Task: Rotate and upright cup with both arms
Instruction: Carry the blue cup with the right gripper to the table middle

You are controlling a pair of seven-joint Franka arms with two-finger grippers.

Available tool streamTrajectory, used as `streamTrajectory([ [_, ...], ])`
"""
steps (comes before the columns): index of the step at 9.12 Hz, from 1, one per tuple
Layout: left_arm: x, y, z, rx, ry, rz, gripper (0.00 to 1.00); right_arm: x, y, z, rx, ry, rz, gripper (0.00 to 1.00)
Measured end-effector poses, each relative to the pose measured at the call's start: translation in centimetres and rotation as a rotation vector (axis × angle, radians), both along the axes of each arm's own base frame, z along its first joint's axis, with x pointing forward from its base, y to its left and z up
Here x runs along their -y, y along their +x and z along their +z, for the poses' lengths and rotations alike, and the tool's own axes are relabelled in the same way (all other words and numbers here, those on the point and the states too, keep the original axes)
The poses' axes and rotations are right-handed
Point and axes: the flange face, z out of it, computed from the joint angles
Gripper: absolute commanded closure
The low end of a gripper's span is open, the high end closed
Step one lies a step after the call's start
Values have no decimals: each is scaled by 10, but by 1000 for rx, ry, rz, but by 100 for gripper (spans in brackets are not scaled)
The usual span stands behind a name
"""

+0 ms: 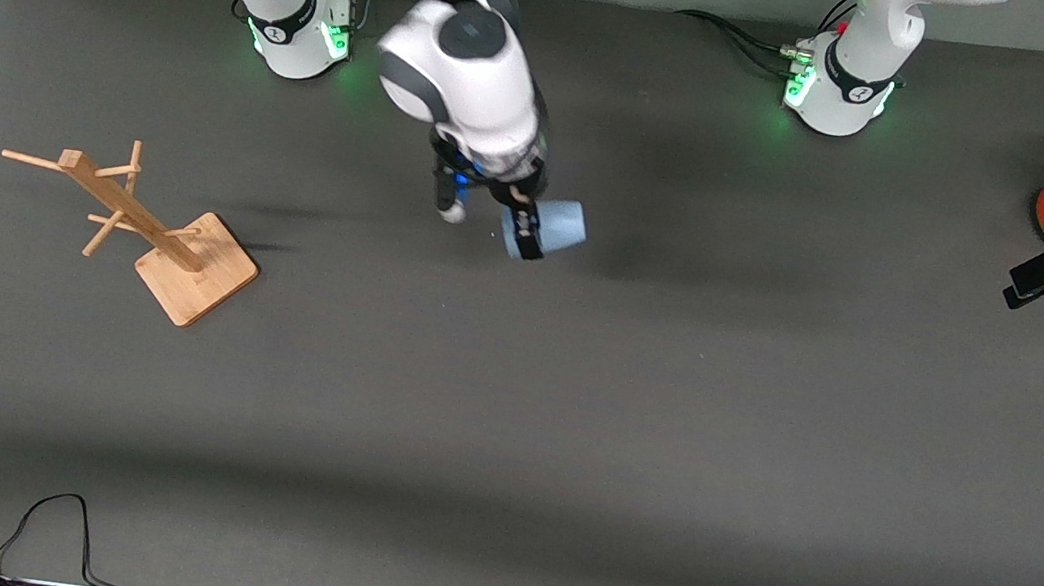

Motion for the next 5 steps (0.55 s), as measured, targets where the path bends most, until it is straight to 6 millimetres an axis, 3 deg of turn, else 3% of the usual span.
streamTrajectory([
  [2, 0, 0, 0, 0, -1, 1, 0, -35, -22, -57, -53, -17, -1, 42],
  [5, -1, 0, 0, -1, -2, 2, 0, -69, -69, -107, -83, -131, 25, 41],
])
